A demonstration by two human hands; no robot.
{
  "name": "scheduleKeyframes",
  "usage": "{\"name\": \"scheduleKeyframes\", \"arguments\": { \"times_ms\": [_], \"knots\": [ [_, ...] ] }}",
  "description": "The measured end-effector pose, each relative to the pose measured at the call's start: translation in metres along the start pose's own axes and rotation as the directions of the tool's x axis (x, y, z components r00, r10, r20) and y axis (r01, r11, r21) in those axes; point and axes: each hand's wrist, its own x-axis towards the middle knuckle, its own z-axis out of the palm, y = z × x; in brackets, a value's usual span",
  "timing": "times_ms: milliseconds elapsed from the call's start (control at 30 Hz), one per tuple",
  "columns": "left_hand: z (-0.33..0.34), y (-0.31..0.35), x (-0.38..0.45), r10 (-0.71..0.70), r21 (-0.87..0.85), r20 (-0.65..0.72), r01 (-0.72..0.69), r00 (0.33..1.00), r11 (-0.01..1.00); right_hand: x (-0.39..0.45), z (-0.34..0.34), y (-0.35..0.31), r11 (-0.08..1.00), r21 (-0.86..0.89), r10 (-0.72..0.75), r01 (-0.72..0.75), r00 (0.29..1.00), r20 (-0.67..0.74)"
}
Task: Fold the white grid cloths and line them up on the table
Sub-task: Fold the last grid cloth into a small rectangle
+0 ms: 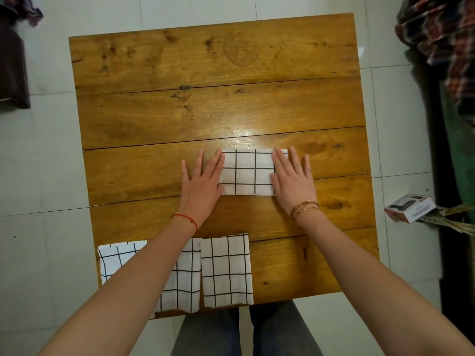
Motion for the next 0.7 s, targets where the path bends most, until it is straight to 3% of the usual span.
{"name": "scheduleKeyframes", "arguments": {
  "times_ms": [200, 467, 700],
  "knots": [
    [-0.003, 0.006, -0.002, 0.002, -0.031, -0.011, -0.003, 1.000, 1.000, -0.004, -0.004, 0.005, 0.995, 0.068, 0.071, -0.071, 0.997, -0.006],
    [0.001, 0.024, -0.039, 0.059, -0.003, -0.168, -0.060, 0.984, 0.998, -0.031, -0.006, -0.045, 0.960, 0.044, -0.276, 0.276, 0.961, 0.005],
    [0.021, 0.026, -0.063, -0.030, -0.012, -0.105, 0.029, 0.994, 0.999, -0.041, 0.012, -0.057, 0.948, 0.047, -0.320, 0.316, 0.942, 0.103]
  ]
}}
